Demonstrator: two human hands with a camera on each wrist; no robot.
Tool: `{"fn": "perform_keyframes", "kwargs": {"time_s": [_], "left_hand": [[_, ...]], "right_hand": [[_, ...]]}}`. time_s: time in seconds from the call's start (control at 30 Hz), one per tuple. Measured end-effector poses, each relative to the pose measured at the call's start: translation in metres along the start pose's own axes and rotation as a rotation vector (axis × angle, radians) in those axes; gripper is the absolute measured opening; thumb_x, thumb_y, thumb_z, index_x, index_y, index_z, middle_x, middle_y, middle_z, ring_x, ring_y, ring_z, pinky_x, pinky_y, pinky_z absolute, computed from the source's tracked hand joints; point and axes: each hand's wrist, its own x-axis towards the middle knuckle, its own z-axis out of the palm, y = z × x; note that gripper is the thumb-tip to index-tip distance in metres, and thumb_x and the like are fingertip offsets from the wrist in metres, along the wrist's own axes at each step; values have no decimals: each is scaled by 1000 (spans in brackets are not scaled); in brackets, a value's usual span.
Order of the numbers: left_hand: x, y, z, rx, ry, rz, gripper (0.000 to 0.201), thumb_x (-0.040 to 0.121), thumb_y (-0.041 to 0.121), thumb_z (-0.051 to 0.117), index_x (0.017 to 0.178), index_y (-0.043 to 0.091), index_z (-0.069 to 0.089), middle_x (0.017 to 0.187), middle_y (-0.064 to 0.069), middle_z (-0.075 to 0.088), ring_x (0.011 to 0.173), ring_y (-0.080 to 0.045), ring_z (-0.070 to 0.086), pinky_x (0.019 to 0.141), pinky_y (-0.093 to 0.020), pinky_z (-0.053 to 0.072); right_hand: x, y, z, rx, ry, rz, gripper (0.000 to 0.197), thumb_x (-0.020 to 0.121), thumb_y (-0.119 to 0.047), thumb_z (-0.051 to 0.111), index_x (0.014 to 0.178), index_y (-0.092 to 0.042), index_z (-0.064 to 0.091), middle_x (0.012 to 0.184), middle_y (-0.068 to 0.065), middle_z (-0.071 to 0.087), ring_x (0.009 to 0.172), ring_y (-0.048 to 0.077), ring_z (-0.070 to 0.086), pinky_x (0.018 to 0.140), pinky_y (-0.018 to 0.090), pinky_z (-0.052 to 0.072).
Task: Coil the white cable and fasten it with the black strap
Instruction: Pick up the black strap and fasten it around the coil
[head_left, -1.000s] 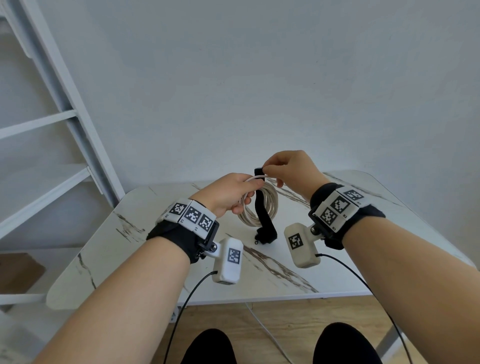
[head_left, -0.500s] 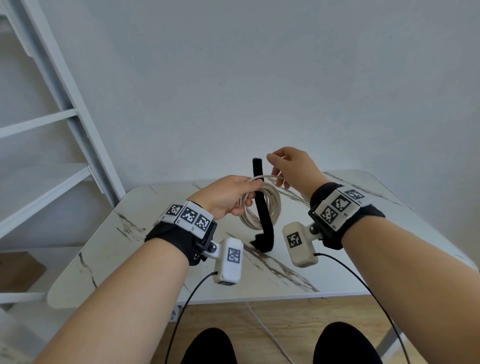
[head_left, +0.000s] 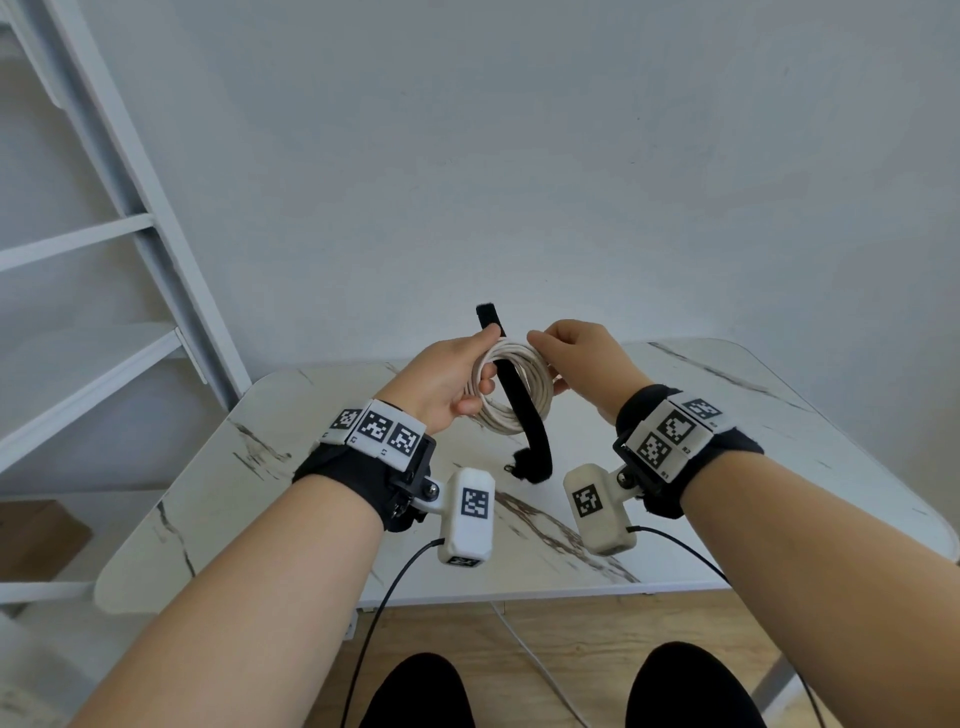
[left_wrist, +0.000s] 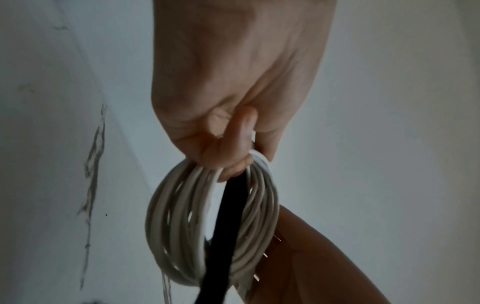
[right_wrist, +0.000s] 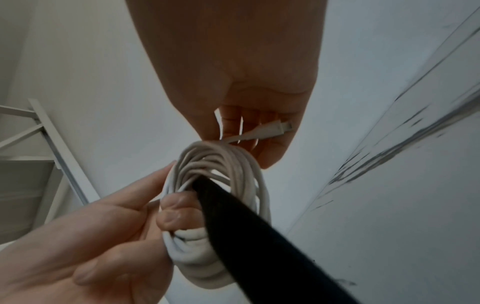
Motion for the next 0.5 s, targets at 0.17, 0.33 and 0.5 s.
{"fn": "perform_keyframes", "kwargs": {"time_s": [0.17, 0.33, 0.5], "left_hand": [[2, -1, -1, -19, 34, 3, 23, 95, 35, 57, 84, 15, 52, 60, -1, 47, 50, -10, 44, 33, -17, 19], [4, 0, -5, -64, 121, 7, 21, 94, 33, 60, 83, 15, 55, 63, -2, 48, 51, -11, 43, 33, -17, 18], [8, 5, -9, -171, 233, 23, 21, 95, 29, 58, 80, 15, 53, 63, -3, 46, 51, -12, 42, 32, -16, 20]], "right_hand": [[-1, 1, 0, 47, -20, 26, 27, 97, -28, 53, 89, -3, 63, 82, 8, 65, 76, 20, 62, 83, 39, 56], [0, 1, -4, -53, 213, 44, 26, 97, -33, 47, 109, -12, 55, 100, 1, 60, 87, 20, 57, 79, 35, 49], [-4, 8, -4, -98, 184, 68, 25, 89, -31, 55, 77, -9, 57, 72, 3, 59, 68, 20, 53, 68, 36, 48]]}}
